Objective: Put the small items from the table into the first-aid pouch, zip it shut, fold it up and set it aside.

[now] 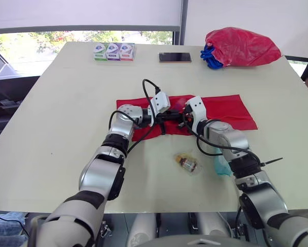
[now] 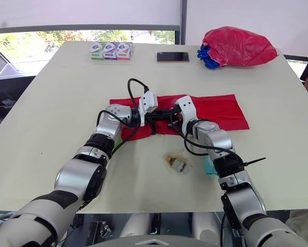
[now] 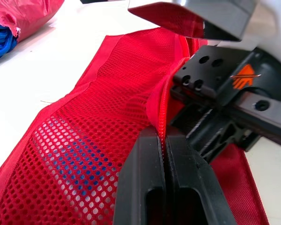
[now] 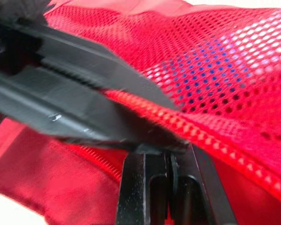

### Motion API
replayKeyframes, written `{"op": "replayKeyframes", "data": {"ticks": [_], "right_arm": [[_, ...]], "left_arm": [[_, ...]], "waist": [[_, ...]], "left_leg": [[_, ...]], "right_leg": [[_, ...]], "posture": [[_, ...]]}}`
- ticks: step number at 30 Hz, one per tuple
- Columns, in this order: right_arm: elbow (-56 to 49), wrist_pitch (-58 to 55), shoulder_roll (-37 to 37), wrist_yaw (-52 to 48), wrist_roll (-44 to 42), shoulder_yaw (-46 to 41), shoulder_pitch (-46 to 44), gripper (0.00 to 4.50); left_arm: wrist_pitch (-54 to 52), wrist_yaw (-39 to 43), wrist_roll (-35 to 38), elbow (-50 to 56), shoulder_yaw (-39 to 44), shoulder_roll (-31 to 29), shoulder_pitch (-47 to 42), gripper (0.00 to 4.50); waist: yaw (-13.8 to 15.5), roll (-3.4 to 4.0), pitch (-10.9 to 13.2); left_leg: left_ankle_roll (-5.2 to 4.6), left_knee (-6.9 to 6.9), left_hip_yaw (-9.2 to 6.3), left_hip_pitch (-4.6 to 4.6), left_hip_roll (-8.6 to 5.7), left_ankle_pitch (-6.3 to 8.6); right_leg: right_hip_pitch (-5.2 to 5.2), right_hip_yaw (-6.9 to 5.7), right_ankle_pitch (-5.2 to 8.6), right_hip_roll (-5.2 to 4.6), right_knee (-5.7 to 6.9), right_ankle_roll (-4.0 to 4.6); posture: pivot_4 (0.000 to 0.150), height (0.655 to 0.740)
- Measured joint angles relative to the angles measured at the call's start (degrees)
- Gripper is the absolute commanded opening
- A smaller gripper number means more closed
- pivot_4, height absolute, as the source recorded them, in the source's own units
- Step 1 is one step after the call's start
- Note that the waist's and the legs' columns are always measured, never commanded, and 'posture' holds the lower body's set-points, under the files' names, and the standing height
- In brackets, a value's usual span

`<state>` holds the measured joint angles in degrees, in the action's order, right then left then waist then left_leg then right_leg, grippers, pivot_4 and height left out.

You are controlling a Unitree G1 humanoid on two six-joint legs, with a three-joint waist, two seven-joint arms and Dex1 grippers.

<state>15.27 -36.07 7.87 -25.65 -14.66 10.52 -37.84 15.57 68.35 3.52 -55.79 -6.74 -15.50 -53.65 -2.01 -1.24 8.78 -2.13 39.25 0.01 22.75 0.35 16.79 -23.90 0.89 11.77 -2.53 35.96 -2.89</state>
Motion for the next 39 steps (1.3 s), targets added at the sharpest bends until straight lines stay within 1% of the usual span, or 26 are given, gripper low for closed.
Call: {"op": "replayKeyframes", "data": {"ticks": [3,9,10,12,15,17,18,19,20,21,22,23,24,25,26,27,29,32,39], "right_arm": [[-4.59,-0.74,2.95,-3.03,-0.09,0.22,2.25,0.02],[-19.40,-2.59,11.82,-10.47,-2.39,-0.14,9.74,0.02],[-23.00,-2.54,14.23,-12.18,-3.73,-0.91,11.86,0.02],[-26.91,-2.00,17.27,-14.44,-5.40,-3.87,14.50,0.02],[-32.50,1.45,22.81,-19.34,-8.87,-10.34,20.07,0.02],[-34.33,3.80,26.54,-22.80,-10.51,-14.11,23.91,0.52],[-34.80,5.29,29.77,-25.78,-11.84,-17.27,27.32,0.78],[-34.73,5.70,30.85,-26.89,-12.30,-18.76,28.44,1.31],[-34.68,6.19,31.66,-27.86,-12.67,-19.94,29.35,1.52],[-34.49,7.62,33.76,-30.57,-13.81,-22.52,31.55,2.13],[-33.83,9.00,36.16,-33.61,-15.05,-25.71,33.92,2.45],[-33.43,9.33,36.82,-34.38,-15.22,-26.81,34.32,2.89],[-32.56,10.61,37.69,-35.95,-15.69,-28.87,35.18,3.20],[-31.52,11.72,38.91,-37.37,-16.07,-30.88,35.92,3.73],[-30.39,12.69,40.13,-38.97,-16.58,-32.98,36.69,4.14],[-29.44,13.15,41.24,-40.15,-16.97,-34.76,37.10,4.34],[-27.37,14.45,43.50,-42.98,-17.57,-38.42,38.30,4.34],[-25.36,15.43,45.82,-46.90,-18.27,-41.34,40.26,4.34],[-25.28,15.35,46.67,-48.91,-19.79,-42.11,39.79,4.34]], "left_arm": [[-0.01,0.02,-0.04,0.15,-0.06,-0.10,0.04,0.00],[0.01,-0.35,-0.05,0.11,-0.06,-0.40,0.34,0.00],[0.02,-0.54,-0.04,0.08,-0.06,-0.47,0.45,0.00],[0.03,-0.66,-0.06,0.04,-0.06,-0.79,0.60,0.00],[0.18,-0.82,-0.07,-0.02,-0.07,-0.92,0.68,0.00],[0.25,-1.07,-0.07,-0.08,-0.06,-1.15,0.70,0.00],[0.46,-1.09,-0.05,-0.19,-0.04,-1.36,0.74,0.00],[0.49,-1.11,-0.06,-0.36,-0.04,-1.65,0.75,0.00],[0.55,-1.13,-0.06,-0.52,-0.03,-1.77,0.75,0.00],[0.72,-1.17,-0.06,-0.93,-0.04,-1.85,0.69,0.00],[1.06,-1.16,-0.06,-1.23,-0.04,-1.97,0.71,0.00],[1.08,-1.16,-0.06,-1.36,-0.03,-2.17,0.71,0.00],[1.17,-1.23,-0.07,-1.61,-0.04,-2.23,0.62,0.00],[1.28,-1.32,-0.09,-1.78,-0.03,-2.31,0.62,0.00],[1.55,-1.73,-0.13,-2.06,-0.03,-2.34,0.56,0.00],[1.76,-2.22,-0.17,-2.47,-0.01,-2.47,0.54,0.00],[2.31,-3.72,-0.59,-3.61,0.02,-2.57,0.13,0.00],[2.79,-6.50,-1.28,-4.92,0.20,-2.90,-0.44,0.00],[3.59,-13.48,-2.56,-8.37,1.76,-3.46,-2.57,0.00]], "waist": [[0.12,0.00,0.00],[0.14,0.01,0.00],[0.25,0.01,0.00],[0.46,0.00,0.00],[1.03,0.00,0.00],[1.32,0.00,0.01],[1.45,-0.01,0.01],[1.46,-0.02,0.01],[1.46,-0.01,0.01],[1.47,-0.01,0.01],[1.51,-0.02,0.01],[1.44,-0.03,0.02],[1.37,-0.03,0.02],[1.36,-0.02,0.02],[1.37,-0.02,0.02],[1.35,-0.02,0.02],[1.39,-0.02,0.02],[1.39,-0.03,0.02],[1.41,-0.03,0.02]], "left_leg": [[-0.03,0.00,-0.01,0.01,0.01,0.02],[-0.10,0.00,-0.04,0.00,0.01,0.06],[-0.10,0.01,-0.05,-0.02,0.01,0.06],[-0.11,0.04,-0.07,-0.03,0.00,0.06],[-0.11,0.06,-0.07,-0.11,0.00,0.06],[-0.11,0.06,-0.08,-0.10,0.01,0.06],[-0.11,0.07,-0.09,-0.13,0.00,0.07],[-0.11,0.09,-0.08,-0.13,0.01,0.07],[-0.11,0.09,-0.07,-0.13,0.00,0.06],[-0.11,0.11,-0.06,-0.17,0.00,0.06],[-0.12,0.11,-0.07,-0.17,0.00,0.06],[-0.12,0.11,-0.07,-0.18,0.01,0.06],[-0.11,0.11,-0.03,-0.20,0.02,0.06],[-0.12,0.11,0.01,-0.25,0.01,0.06],[-0.12,0.11,0.00,-0.25,0.02,0.06],[-0.12,0.11,0.01,-0.27,0.02,0.06],[-0.12,0.11,0.00,-0.27,0.03,0.06],[-0.12,0.11,0.01,-0.27,0.04,0.06],[-0.12,0.13,0.02,-0.28,0.04,0.06]], "right_leg": [[0.01,0.00,0.00,-0.01,-0.01,0.00],[0.02,-0.03,0.00,0.00,-0.01,0.00],[0.06,-0.04,0.01,0.00,-0.02,-0.01],[0.11,-0.05,0.01,0.00,-0.03,-0.01],[0.18,-0.06,0.01,0.01,-0.04,-0.01],[0.20,-0.08,0.01,0.02,-0.06,-0.01],[0.26,-0.09,0.01,0.02,-0.07,-0.01],[0.27,-0.08,0.01,0.02,-0.07,-0.01],[0.27,-0.06,0.01,0.01,-0.07,-0.01],[0.29,-0.04,0.01,0.01,-0.06,-0.02],[0.30,-0.05,0.01,0.01,-0.06,-0.02],[0.31,-0.05,0.01,0.02,-0.05,-0.02],[0.31,-0.03,0.01,0.02,-0.05,-0.02],[0.32,0.02,0.01,0.02,-0.04,-0.02],[0.33,0.02,0.01,0.03,-0.04,-0.02],[0.33,0.02,0.01,0.03,-0.03,-0.02],[0.33,0.02,0.01,0.04,-0.03,-0.02],[0.34,0.04,0.01,0.04,-0.03,-0.02],[0.34,0.05,0.01,0.04,-0.03,-0.02]], "posture": [[0.150,0.7400],[0.150,0.7400],[0.150,0.7400],[0.150,0.7400],[0.150,0.7400],[0.150,0.7400],[0.150,0.7400],[0.150,0.7400],[0.150,0.7400],[0.150,0.7400],[0.150,0.7400],[0.150,0.7400],[0.150,0.7400],[0.150,0.7400],[0.150,0.7400],[0.150,0.7400],[0.150,0.7400],[0.150,0.7400],[0.150,0.7400]]}}
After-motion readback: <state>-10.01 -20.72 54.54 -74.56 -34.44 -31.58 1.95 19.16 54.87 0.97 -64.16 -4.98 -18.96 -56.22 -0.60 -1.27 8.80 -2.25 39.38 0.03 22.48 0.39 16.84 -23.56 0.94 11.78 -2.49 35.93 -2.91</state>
